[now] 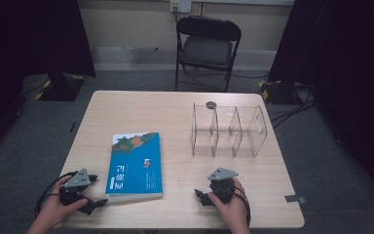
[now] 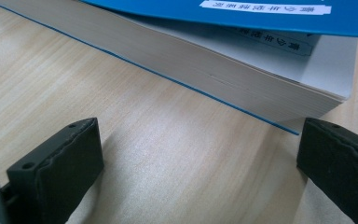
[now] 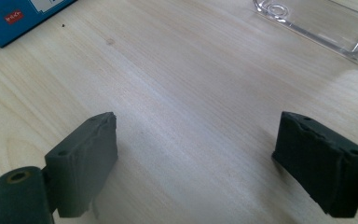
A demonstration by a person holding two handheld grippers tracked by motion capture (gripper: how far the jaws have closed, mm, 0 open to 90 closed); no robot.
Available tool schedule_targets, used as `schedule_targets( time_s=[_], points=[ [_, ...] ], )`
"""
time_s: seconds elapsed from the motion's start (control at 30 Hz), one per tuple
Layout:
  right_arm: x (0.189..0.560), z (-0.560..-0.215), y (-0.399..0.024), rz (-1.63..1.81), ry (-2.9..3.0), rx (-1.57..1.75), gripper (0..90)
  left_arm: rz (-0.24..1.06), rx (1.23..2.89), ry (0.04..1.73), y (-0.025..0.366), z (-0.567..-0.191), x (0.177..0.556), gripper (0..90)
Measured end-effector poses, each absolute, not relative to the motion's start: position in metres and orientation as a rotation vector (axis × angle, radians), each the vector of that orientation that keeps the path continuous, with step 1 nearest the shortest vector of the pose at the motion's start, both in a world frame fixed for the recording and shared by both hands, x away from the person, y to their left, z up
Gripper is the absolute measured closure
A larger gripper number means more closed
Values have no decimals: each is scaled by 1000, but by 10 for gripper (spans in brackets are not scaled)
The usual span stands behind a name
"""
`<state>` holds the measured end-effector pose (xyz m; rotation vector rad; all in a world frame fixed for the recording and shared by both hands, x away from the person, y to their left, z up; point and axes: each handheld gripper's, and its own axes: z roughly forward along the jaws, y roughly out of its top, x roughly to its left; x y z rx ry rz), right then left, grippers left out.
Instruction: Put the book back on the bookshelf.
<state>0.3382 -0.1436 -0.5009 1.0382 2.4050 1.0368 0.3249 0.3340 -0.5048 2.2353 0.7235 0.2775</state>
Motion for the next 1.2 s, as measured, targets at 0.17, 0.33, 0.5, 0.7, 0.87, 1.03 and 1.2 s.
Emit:
schedule_targets(
  time_s=[0.17, 0.33, 0.5, 0.7, 0.87, 1.03, 1.2],
  points=[
    [339, -501, -144, 1037, 2409, 1030, 122, 277, 2236, 723, 334, -505, 325, 0],
    [339, -501, -144, 1037, 2409, 1029, 122, 281, 2234, 724, 334, -504, 325, 0],
    [339, -501, -144, 1038, 2409, 1029, 122, 272, 2259, 731, 333, -503, 326, 0],
    [339, -501, -144, 1043, 2410, 1034, 122, 264, 2272, 760, 330, -500, 325, 8],
    [340, -501, -143, 1044, 2410, 1034, 122, 248, 2301, 720, 329, -495, 324, 117],
    [340, -501, -143, 1044, 2411, 1034, 122, 240, 2336, 720, 327, -492, 324, 152],
    [341, -501, -143, 1043, 2410, 1033, 122, 215, 2315, 754, 328, -491, 320, 162]
  ],
)
